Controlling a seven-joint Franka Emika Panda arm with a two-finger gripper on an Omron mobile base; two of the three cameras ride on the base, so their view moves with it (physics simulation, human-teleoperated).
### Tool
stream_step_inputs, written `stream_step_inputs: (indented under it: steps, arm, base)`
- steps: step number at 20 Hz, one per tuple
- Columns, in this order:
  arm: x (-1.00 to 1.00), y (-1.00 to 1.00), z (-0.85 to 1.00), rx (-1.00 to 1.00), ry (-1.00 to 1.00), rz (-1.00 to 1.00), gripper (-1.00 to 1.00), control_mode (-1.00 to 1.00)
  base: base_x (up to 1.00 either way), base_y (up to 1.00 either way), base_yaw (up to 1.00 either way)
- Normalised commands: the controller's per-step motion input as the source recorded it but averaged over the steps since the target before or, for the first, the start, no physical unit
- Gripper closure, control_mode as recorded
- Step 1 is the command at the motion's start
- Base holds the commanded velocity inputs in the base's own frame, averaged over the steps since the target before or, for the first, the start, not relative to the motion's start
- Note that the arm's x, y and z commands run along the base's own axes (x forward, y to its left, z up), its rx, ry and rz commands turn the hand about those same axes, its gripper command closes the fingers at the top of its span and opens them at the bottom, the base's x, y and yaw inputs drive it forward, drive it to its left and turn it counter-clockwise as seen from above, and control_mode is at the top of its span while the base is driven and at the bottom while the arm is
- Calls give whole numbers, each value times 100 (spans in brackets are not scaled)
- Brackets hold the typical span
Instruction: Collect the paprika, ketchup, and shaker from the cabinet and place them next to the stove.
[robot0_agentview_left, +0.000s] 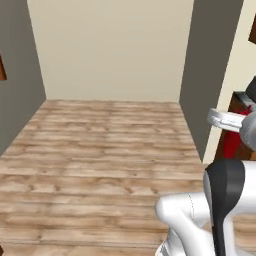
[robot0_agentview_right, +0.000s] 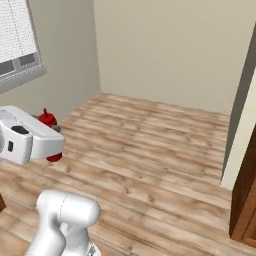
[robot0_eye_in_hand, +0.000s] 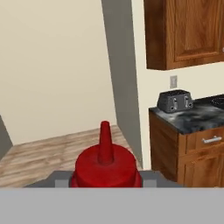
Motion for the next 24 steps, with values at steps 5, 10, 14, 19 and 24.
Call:
stream_step_inputs:
  steps: [5,10,14,19,24]
  arm:
    - [0,0,0,0,0,0,100,100]
    - [0,0,0,0,0,0,100,100]
    - [0,0,0,0,0,0,100,100]
    - [0,0,0,0,0,0,100,100]
    - [0,0,0,0,0,0,100,100]
  base:
    - [-7,-89,-27]
    - [-1,-86,-19]
    - [16,-74,-11]
    - [40,-68,-9]
    - [44,-77,-6]
